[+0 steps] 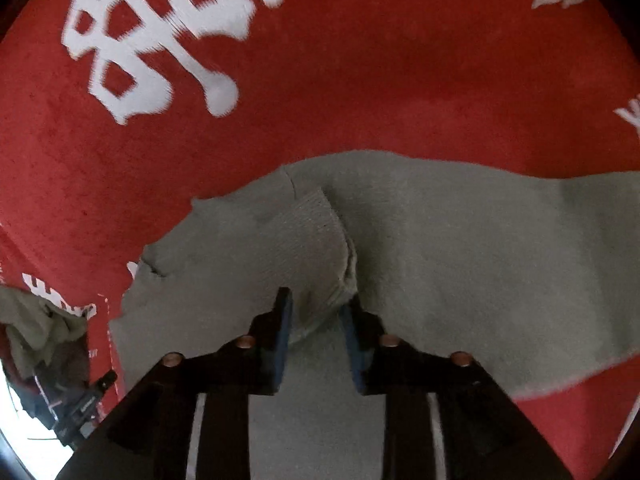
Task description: Fold small clothes
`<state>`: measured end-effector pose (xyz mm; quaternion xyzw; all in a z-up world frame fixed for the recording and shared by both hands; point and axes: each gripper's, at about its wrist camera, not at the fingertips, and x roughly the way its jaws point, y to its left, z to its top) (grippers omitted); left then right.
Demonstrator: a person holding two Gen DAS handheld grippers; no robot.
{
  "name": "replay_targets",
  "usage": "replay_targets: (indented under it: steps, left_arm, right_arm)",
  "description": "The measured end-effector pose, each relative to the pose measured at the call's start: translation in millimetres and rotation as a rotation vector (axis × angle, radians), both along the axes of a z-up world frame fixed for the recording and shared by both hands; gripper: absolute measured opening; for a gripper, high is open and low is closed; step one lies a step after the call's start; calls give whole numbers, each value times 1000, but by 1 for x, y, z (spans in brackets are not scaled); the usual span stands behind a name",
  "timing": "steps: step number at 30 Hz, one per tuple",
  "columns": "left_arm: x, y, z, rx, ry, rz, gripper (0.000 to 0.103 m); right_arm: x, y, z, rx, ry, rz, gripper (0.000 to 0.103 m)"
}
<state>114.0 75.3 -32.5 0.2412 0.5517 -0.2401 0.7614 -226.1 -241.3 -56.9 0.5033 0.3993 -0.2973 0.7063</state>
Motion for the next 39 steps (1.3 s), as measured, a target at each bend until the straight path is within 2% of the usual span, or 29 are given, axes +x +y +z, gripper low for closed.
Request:
replay_targets:
  steps: [2, 4, 6, 7, 8, 10, 12, 15, 21, 24, 32, 39]
  left_arm:
    - [-12, -7, -1, -3, 5, -39, 78]
    - [-25, -18, -12, 53, -28, -89, 78]
    - [-31, -21, -27, 122, -69, -111, 78]
    - [-31, -17, -27, 101, -82, -103, 80]
    - [-30, -13, -26, 92, -91, -90, 87]
    - [-24, -6, -26, 100, -99, -77, 88]
    - [-17, 1, -25, 108, -79, -70, 88]
    - [-18, 3, -18, 124, -73, -64, 88]
    - [-49, -8, 3, 99, -33, -101, 88]
    - [-77, -23, 7, 102, -13, -156, 88]
    - [-162, -75, 9, 104, 65, -310, 88]
    - [-243, -113, 8, 107, 140, -440, 88]
  right_arm:
    - [8, 11, 12, -21, -26, 55, 30]
    - [27, 24, 15, -29, -43, 145, 30]
    - [43, 31, 7, -18, -31, 186, 30]
    - [50, 33, -2, -1, -21, 194, 30]
    - [54, 36, -8, 9, -14, 201, 30]
    - [56, 44, -25, 15, 36, 219, 28]
    - [50, 47, -23, -7, 18, 209, 25]
    - [32, 50, -24, 38, 62, 179, 26]
    - [-19, 52, -16, 93, 59, 118, 30]
    - [-38, 58, -16, 123, 66, 91, 37]
    - [-97, 59, -21, 185, 25, -46, 38]
    - [-154, 44, -27, 198, 16, -147, 38]
